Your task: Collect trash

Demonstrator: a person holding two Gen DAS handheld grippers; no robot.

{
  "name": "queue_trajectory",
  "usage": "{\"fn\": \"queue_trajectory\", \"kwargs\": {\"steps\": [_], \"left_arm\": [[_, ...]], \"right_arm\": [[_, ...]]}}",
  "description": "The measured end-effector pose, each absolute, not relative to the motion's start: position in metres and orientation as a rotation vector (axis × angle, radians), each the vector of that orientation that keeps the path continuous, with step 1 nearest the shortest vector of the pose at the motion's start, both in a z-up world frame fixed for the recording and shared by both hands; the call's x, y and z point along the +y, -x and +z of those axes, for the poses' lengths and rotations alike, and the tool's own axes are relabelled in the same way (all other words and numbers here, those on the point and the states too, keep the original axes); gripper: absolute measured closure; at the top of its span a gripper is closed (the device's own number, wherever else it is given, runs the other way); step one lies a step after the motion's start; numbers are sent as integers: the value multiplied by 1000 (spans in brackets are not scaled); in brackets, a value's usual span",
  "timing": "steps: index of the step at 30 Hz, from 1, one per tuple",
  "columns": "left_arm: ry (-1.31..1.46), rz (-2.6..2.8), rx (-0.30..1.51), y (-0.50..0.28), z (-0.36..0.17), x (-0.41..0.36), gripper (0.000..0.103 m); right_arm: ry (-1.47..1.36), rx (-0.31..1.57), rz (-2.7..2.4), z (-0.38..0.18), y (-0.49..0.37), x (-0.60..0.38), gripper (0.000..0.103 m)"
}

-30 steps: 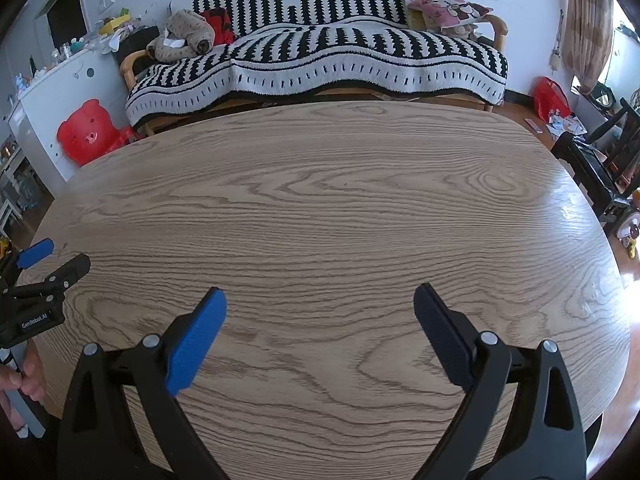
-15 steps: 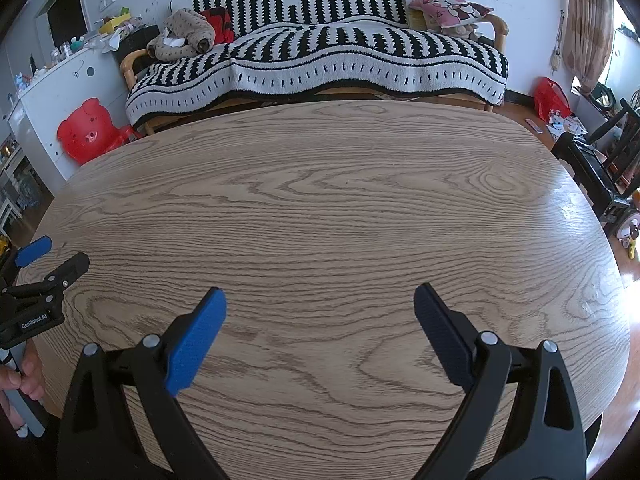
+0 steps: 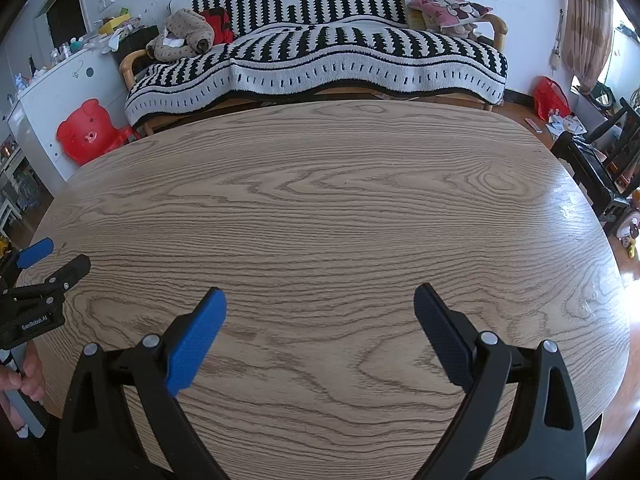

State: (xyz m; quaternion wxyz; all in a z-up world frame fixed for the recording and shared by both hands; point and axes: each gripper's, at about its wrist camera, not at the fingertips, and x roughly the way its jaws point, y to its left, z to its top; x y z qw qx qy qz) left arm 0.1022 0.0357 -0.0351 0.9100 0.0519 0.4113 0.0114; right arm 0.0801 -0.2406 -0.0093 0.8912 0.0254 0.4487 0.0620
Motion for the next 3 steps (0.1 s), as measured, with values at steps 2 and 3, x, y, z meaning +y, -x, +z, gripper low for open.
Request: {"fn": "queue_trajectory", "kwargs": {"steps": [2,3], "left_arm": [[-104,23,850,-103,-36,37,8],[-106,25,848,-103,-36,37,8]], "right_arm": [[-52,931,128,-10,-80,-240,12],[-53,931,128,-10,-80,-240,12]]}}
